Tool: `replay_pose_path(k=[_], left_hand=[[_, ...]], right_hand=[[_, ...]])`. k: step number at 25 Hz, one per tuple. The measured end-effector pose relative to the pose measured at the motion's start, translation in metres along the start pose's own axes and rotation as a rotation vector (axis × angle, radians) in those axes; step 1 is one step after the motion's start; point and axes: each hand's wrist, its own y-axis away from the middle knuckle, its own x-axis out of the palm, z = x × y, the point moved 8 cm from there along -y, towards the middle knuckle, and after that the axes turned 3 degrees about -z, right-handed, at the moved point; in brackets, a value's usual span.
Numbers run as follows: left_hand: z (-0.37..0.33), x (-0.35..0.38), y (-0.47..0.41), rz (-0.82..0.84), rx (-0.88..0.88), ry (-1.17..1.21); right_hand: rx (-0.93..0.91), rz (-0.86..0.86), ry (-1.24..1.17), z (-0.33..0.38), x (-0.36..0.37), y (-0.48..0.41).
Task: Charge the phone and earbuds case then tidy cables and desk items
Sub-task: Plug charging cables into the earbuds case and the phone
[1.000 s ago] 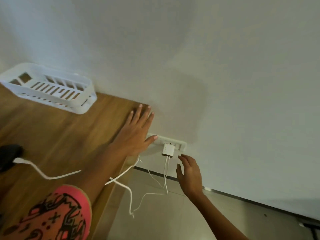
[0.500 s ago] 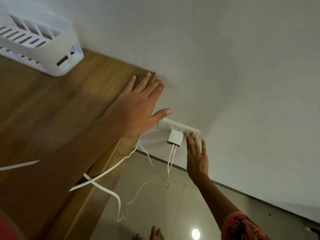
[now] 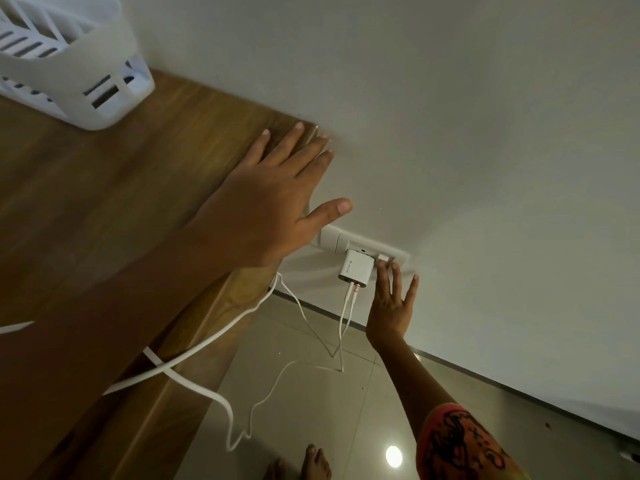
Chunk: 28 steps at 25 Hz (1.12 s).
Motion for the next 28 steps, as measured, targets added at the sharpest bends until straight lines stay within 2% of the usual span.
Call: replay_pose_path(k=[4,9,12,17,20,24,28], left_hand=[[-0.001,-0.001,0.0,0.017,-0.003,0.016],[0.004,0.003,-0.002,0.121,-0.058,0.028],[0.006,0.0,-0.001,0.164,-0.115,0.057],[0.002,-0.017,0.024,0.231,-0.208,0.2],[-0.005,-0.052,0.05,0.153,-0.243,0.198],[-0.001,-0.103,0.085,0.065,-0.342,0.232],[0.017,-0.162,0.128,-0.132,-0.466,0.255]], right_hand=[[0.008,-0.004,-0.063,0.004,0.0,0.001],[-0.132,-0.214,-0.16,-0.004,-0.017,0.023],[-0.18,-0.338,-0.275,-0.015,-0.04,0.05],[-0.205,-0.421,-0.433,-0.035,-0.112,0.089],[-0.247,-0.528,-0.533,-0.05,-0.178,0.113],[-0.316,-0.604,-0.816,-0.053,-0.274,0.15],[-0.426,-0.71,-1.044,-0.029,-0.362,0.189]])
